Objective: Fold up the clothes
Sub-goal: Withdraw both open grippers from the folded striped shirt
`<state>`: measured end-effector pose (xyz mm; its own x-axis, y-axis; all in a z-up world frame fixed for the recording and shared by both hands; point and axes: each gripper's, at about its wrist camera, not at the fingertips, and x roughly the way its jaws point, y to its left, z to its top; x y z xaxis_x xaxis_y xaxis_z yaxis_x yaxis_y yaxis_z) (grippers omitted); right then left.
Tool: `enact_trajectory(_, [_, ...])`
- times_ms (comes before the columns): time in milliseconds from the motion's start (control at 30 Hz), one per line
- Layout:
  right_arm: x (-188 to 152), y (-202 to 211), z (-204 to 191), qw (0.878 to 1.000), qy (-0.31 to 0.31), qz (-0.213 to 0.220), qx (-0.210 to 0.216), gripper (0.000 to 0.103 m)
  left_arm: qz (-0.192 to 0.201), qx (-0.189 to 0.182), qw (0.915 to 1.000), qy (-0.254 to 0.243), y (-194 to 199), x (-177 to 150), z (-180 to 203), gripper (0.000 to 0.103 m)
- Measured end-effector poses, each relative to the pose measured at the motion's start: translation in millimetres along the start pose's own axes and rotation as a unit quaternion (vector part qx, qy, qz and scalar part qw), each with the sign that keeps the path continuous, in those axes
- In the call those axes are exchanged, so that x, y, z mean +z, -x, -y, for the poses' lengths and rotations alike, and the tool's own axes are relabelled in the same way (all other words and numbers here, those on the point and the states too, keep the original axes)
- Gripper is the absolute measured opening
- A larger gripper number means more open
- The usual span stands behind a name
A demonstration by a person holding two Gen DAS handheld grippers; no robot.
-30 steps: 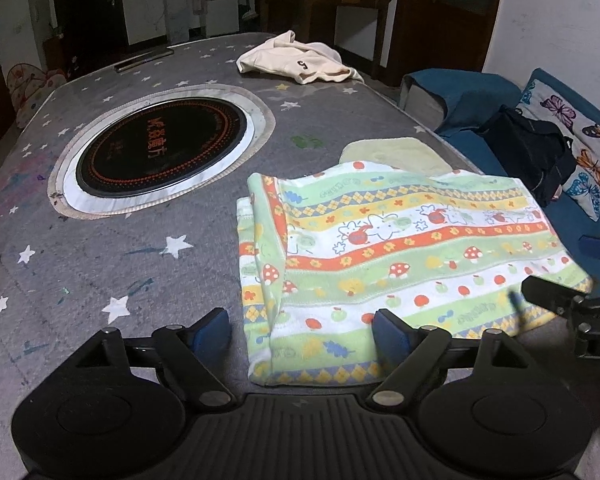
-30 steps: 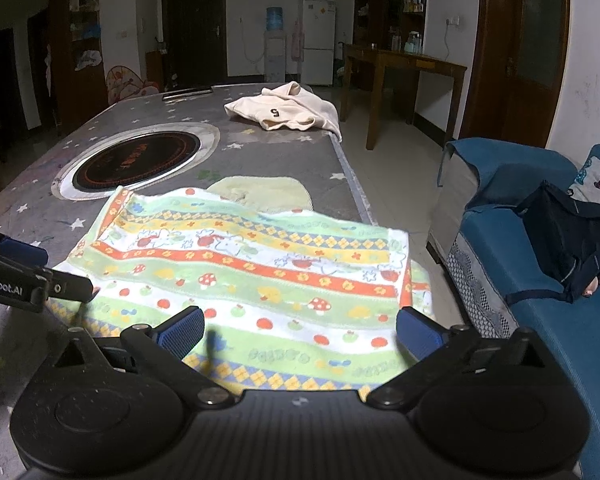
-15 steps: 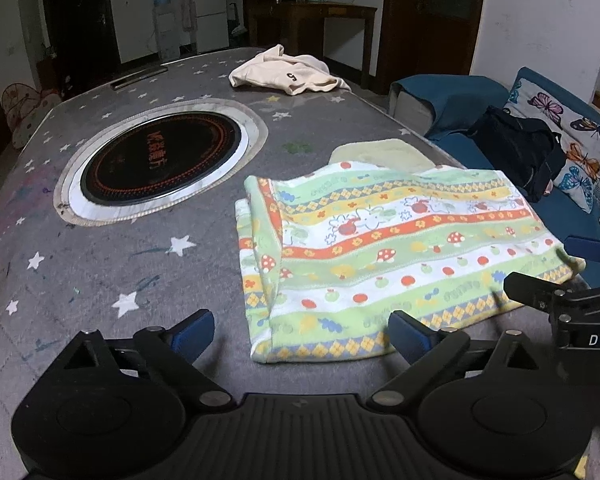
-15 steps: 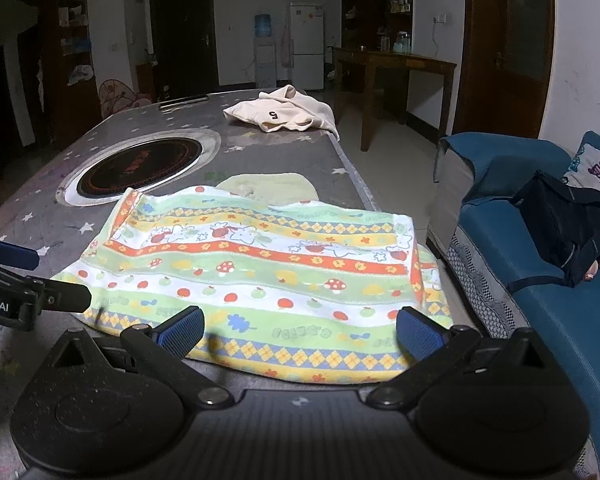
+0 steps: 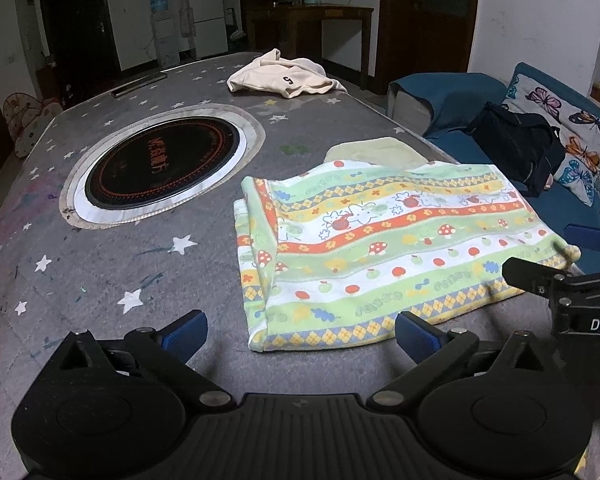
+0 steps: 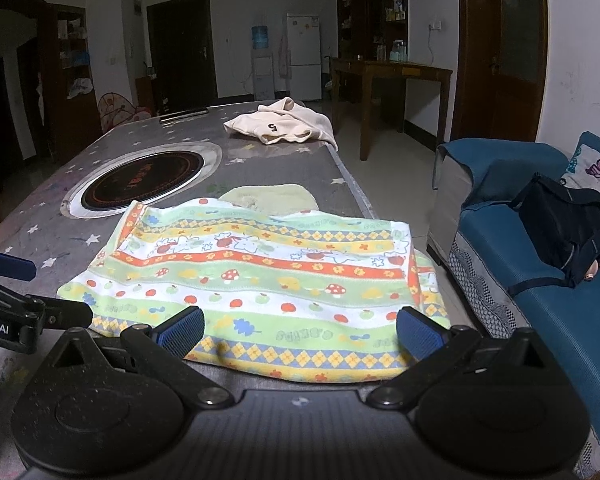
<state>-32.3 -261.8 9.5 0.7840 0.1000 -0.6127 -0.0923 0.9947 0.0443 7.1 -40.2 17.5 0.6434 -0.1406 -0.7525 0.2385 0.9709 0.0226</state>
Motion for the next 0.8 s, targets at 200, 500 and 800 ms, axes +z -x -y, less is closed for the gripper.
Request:
enact_trajectory(200, [0,3,-3,1.0,0.001,0.001,0.003,0.103,0.001,0.002,1.0,-0.002,4,-2,1,0.103])
enact_trajectory(500, [4,15,-6,1.0,0.001,0.017,-0.001,0.103,-0.001,-0.015,0.9998,-0.011,3,-3,10,0.103])
enact_trajectory(800, [0,18,-1,1.0,-0.009,0.02,0.0,0.103,0.001,-0.021,0.9997,-0.015,7,-5,15,0.103])
